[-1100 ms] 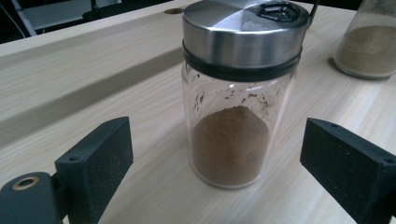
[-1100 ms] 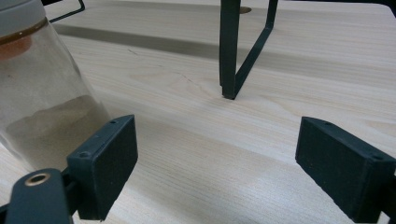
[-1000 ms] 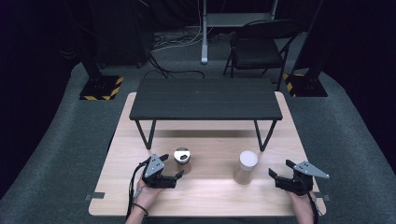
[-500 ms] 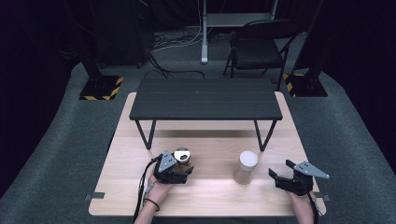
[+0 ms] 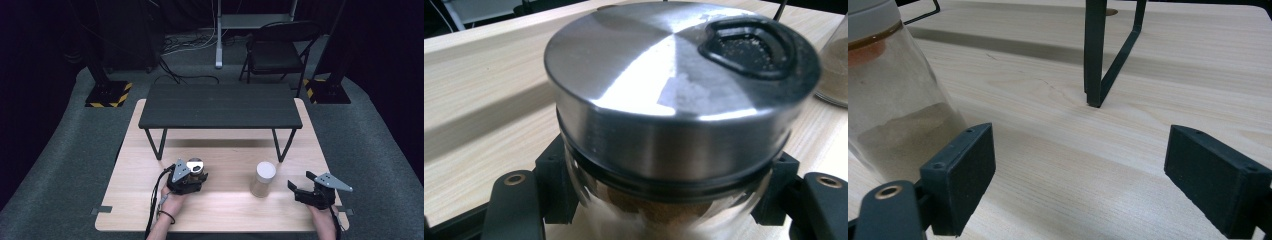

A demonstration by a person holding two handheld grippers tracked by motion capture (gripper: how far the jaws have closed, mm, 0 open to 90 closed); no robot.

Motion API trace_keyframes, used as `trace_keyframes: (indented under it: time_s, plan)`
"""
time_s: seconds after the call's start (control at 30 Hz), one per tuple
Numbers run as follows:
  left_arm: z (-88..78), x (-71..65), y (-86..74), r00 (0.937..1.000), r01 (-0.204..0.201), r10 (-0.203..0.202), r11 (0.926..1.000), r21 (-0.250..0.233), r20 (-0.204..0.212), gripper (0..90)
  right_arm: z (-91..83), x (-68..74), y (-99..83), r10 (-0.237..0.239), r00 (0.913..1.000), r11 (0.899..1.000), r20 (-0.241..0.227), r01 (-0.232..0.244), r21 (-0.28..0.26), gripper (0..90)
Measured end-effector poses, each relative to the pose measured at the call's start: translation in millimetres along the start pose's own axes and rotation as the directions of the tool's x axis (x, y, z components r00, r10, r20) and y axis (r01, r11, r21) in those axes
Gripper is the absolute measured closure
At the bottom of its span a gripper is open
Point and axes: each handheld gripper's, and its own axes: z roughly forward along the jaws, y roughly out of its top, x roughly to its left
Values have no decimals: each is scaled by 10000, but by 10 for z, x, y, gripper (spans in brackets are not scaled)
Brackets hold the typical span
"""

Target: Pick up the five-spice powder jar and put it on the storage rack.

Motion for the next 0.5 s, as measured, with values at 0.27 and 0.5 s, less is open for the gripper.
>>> trace_keyframes:
  time_s: [0.27, 0.5]
  plan:
    - [-117, 36, 47, 10000, 92, -92, 9992, -383, 4, 303, 3, 4, 3, -2, 10000, 10000, 0, 2, 16, 119]
    - [-234, 109, 150, 9994, 350, -345, 9966, -752, 84, 304, 4, 10, 12, 37, 10000, 10000, -5, -37, 81, 119]
